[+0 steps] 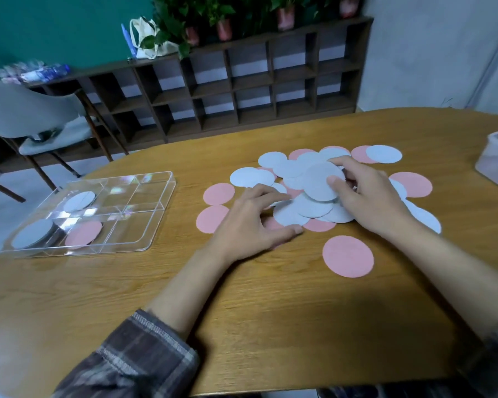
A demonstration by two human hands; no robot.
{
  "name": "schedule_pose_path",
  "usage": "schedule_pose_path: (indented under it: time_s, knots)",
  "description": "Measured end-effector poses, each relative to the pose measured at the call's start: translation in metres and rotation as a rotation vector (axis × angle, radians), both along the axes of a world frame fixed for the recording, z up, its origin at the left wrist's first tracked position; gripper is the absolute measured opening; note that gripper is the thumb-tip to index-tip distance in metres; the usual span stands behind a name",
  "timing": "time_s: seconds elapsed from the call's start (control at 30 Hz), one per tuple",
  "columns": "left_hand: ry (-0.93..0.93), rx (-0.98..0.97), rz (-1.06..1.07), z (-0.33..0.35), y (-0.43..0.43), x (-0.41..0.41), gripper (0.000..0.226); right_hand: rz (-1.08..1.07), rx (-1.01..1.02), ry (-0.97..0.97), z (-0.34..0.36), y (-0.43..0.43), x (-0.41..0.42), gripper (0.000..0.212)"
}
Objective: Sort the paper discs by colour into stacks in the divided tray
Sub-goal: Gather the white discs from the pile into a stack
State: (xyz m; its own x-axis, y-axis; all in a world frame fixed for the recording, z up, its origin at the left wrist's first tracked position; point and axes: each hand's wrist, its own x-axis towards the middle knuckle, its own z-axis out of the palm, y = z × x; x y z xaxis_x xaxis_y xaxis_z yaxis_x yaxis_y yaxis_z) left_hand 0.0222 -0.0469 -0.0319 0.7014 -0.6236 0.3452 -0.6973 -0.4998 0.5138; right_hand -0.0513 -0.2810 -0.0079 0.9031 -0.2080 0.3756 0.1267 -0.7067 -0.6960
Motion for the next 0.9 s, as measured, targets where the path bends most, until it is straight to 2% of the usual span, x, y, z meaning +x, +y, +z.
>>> schedule_pose_path:
  time_s: [0.13,0.33,0.63,0.9]
  knots:
    - [-0.027,0.05,-0.042,0.003,-0.013,0.007,0.066,-0.07,0.09,-0.018,-0.004,-0.005,-0.005,0.028]
    - [-0.078,0.116,-0.058,-0.006,-0.016,0.011,0.052,-0.063,0.097,0.012,-0.005,-0.009,0.008,0.027]
    - [-0.191,0.088,-0.162,-0.003,-0.007,0.009,0.029,-0.066,0.038,0.022,-0.006,-0.009,0.015,0.026]
    - [-0.237,0.097,-0.147,0.002,-0.007,0.005,0.039,0.027,-0.007,0.066,-0.007,-0.001,0.01,0.023]
